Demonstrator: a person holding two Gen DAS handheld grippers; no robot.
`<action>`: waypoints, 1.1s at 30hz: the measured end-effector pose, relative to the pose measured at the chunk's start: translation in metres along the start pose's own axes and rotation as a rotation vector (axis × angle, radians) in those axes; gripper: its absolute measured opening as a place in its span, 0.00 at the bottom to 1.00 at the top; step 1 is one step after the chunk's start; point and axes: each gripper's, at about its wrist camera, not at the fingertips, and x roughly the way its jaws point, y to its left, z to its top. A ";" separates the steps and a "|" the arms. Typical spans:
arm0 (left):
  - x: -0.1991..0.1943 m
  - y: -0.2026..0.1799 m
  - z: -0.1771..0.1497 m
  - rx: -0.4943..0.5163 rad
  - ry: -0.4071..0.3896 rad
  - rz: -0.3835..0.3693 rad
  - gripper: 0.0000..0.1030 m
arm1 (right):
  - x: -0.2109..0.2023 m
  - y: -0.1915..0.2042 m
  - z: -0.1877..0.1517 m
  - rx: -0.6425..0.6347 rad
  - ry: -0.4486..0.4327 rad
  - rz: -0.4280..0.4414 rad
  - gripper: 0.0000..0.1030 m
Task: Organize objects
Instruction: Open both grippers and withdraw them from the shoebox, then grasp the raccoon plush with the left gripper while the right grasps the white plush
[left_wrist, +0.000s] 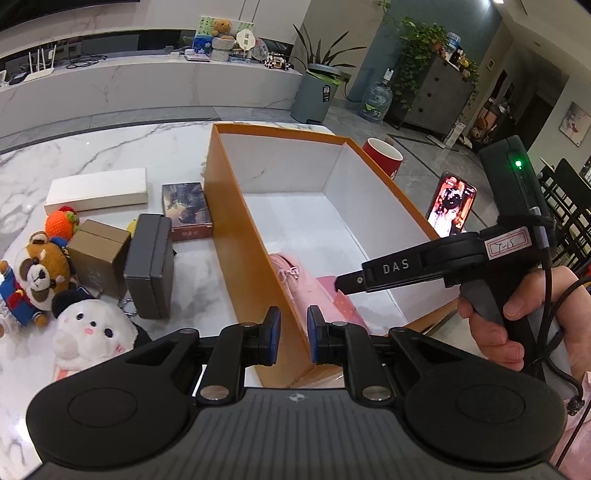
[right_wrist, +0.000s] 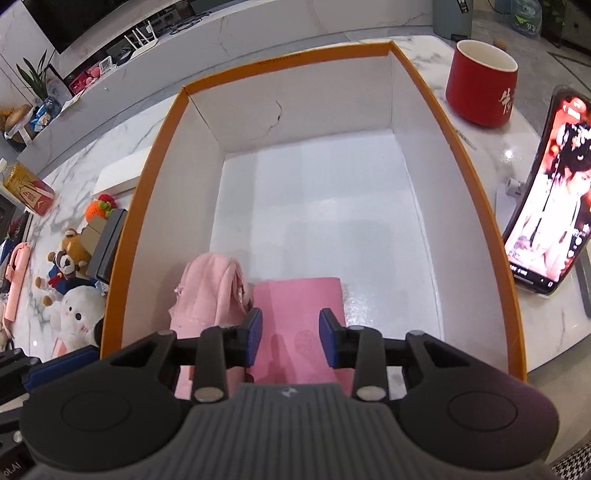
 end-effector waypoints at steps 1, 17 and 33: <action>-0.003 0.001 0.000 0.001 -0.003 0.002 0.19 | 0.000 0.000 0.000 -0.008 -0.004 -0.009 0.36; -0.075 0.081 -0.001 0.076 -0.044 0.256 0.22 | -0.049 0.105 0.010 -0.198 -0.144 0.214 0.36; -0.022 0.159 0.013 0.391 0.106 0.341 0.46 | 0.048 0.184 -0.002 -0.102 0.125 0.264 0.54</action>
